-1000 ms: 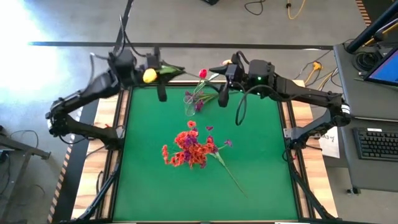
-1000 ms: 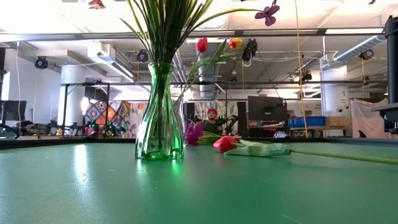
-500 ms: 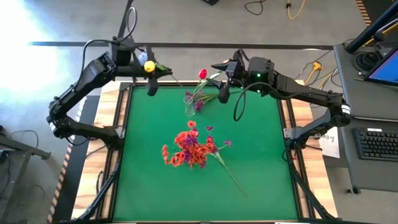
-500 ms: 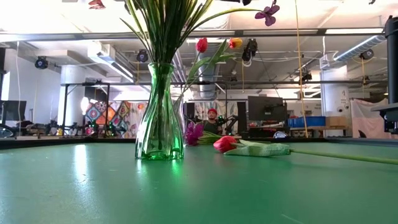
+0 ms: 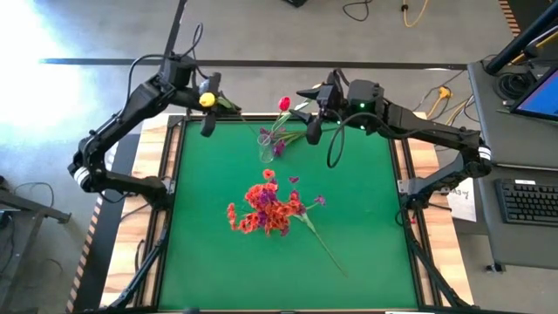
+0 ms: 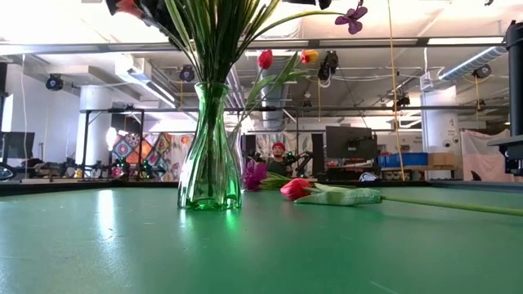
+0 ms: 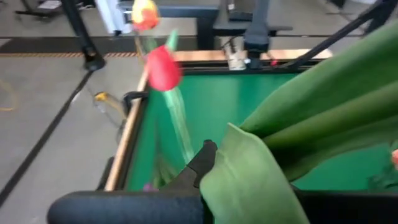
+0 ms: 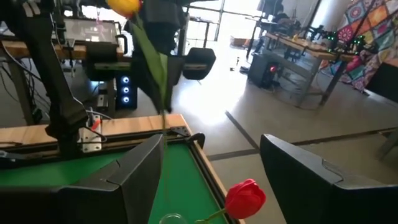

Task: Sort flowers into vase by color
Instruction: Put the yellow tulip into the transparent vase

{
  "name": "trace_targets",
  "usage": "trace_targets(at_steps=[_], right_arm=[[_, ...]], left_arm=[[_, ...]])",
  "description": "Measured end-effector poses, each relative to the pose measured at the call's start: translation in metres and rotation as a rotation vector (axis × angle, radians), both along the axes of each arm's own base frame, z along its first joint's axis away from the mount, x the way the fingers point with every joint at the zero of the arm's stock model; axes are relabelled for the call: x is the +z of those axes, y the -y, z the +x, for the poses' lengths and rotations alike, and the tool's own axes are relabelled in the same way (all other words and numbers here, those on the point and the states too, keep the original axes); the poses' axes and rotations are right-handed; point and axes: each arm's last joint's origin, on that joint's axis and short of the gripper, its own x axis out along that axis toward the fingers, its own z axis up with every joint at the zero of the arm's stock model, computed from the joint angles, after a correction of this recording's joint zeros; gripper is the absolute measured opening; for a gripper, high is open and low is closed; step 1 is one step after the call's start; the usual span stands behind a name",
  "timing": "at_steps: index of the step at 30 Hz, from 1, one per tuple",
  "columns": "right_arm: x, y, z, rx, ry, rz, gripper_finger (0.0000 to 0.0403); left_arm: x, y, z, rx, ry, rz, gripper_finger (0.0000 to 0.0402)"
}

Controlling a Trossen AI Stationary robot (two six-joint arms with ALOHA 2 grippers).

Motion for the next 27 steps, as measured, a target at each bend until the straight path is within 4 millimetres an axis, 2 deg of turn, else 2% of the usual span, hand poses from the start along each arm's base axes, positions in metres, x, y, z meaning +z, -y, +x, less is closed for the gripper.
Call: trace_targets(at_steps=[6, 13, 18, 21, 27], right_arm=[[0.003, 0.001, -0.001, -0.052, 0.026, 0.013, 0.0260], [0.006, 0.002, -0.002, -0.085, 0.046, 0.028, 0.0260], [0.007, 0.002, -0.002, -0.087, 0.056, 0.041, 0.0260], [0.008, 0.002, -0.002, -0.087, 0.057, 0.041, 0.0260], [0.007, 0.002, -0.002, -0.087, 0.050, 0.043, 0.0260]], left_arm=[[-0.003, -0.009, -0.004, -0.013, -0.004, 0.059, 0.0000], [-0.011, -0.022, -0.005, -0.030, 0.000, 0.045, 0.0000], [-0.020, -0.031, -0.001, -0.129, 0.035, 0.020, 0.0000], [-0.024, -0.036, -0.001, -0.129, 0.029, 0.011, 0.0000], [-0.030, -0.041, 0.001, -0.175, 0.048, -0.017, 0.0000]])
